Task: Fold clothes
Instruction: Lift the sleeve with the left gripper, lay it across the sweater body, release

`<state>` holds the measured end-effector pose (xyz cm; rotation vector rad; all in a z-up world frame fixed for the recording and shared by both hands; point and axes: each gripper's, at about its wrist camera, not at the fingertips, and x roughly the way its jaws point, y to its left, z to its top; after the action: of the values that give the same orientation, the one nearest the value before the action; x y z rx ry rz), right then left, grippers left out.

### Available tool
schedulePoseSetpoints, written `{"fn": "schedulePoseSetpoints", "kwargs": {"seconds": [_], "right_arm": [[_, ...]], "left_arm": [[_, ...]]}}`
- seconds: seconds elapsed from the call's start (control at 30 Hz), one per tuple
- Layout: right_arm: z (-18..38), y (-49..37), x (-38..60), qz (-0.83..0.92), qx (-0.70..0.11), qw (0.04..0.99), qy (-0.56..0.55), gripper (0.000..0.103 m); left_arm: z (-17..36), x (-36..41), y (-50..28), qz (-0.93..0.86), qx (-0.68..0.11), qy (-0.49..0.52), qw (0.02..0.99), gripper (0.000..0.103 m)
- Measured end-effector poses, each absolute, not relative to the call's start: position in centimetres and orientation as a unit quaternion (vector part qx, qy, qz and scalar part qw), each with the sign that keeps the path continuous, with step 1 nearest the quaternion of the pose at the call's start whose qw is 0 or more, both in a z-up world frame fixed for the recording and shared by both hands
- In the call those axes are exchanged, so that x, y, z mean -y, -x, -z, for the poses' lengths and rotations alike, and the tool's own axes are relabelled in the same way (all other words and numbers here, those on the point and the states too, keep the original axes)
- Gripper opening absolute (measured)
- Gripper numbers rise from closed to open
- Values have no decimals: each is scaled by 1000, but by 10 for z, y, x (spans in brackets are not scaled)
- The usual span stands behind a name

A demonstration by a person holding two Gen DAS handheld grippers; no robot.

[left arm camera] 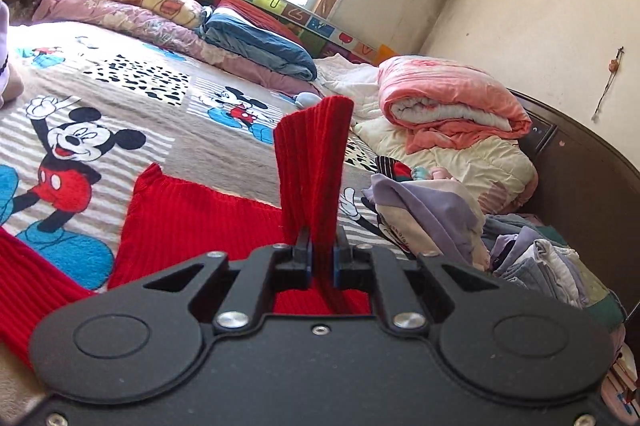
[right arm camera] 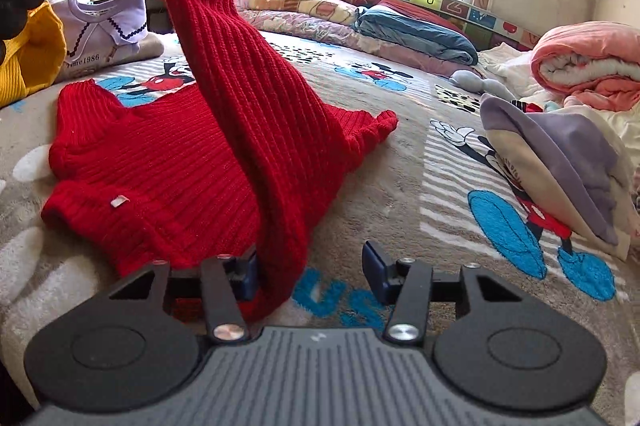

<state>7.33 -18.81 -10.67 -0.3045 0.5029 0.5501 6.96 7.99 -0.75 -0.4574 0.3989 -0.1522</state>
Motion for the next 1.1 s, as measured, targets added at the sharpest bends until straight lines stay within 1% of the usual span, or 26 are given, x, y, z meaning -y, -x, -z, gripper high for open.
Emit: {"fn": "schedulePoseSetpoints", "kwargs": {"seconds": [0.1,0.33,0.67,0.73,0.93,1.1], "right_arm": [[107,-68,179,-270,-236,920,161,50],[111,-56,162,-279,-225,912,199,42],[116,-57,154,-282,-225,907,217,41],[117,-58,153,-281,-231,905,221,41],[113,-56,157,-305,-230,898,220,41],[110,-54,159,-327,-223,890,226,42]], "left_arm": [[19,-103,-62,65,-195,247,947,7],[42,-135,-51,36,-222,274,935,7],[47,-149,-45,18,-238,283,929,7],[51,-150,-46,8,-253,279,926,7],[86,-166,-59,-39,-320,293,900,8],[90,-168,-58,-44,-328,297,896,8]]}}
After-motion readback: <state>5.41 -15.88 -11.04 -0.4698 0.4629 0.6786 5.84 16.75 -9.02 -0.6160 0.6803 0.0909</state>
